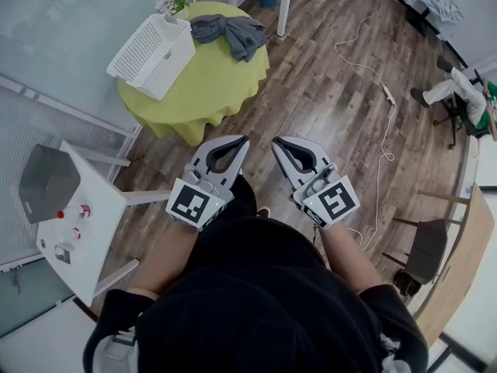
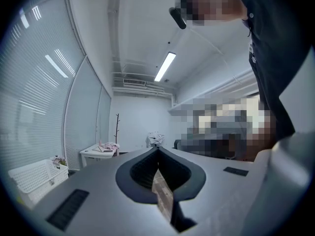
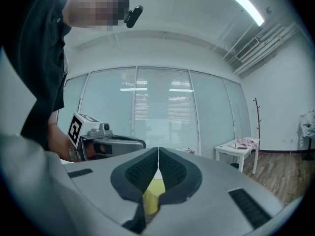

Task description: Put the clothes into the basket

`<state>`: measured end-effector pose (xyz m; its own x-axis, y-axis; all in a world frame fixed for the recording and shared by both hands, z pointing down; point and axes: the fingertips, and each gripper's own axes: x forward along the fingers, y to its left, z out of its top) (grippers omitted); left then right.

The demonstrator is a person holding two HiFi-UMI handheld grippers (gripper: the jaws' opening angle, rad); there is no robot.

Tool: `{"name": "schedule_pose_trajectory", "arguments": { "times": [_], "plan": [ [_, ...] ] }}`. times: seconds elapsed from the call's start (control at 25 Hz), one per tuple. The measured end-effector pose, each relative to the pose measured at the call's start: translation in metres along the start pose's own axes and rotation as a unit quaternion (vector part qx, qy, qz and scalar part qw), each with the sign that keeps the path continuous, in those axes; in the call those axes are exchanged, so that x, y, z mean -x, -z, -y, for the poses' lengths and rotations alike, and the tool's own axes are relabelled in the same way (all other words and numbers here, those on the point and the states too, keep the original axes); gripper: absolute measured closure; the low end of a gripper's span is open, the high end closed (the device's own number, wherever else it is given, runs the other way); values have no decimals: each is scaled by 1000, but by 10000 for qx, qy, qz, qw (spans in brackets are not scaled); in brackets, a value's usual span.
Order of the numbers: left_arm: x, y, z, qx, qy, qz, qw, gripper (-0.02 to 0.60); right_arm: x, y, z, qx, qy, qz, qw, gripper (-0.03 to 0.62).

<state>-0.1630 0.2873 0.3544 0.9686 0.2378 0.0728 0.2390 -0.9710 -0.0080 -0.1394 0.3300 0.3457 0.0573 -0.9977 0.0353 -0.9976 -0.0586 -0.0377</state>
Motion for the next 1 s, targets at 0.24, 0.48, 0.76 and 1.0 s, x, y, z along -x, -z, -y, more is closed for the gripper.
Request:
{"name": "schedule_pose_trajectory", "arguments": {
  "times": [0.24, 0.48, 0.76, 1.0],
  "plan": [
    [-38, -1, -48, 40, 90, 64, 9999, 577, -42, -1, 45, 53, 86, -133, 9999, 569],
    [-66, -5, -109, 143, 117, 105, 9998, 577, -100, -7, 80, 64, 66, -235, 9997, 568],
    [-80, -5, -176, 186, 136, 102, 9997, 577, -162, -9, 106, 62, 73, -359, 9993, 568],
    [-82, 0, -221, 307, 126, 178, 9993, 577, -205, -1, 113, 71, 55, -489, 9988, 568]
  ]
}}
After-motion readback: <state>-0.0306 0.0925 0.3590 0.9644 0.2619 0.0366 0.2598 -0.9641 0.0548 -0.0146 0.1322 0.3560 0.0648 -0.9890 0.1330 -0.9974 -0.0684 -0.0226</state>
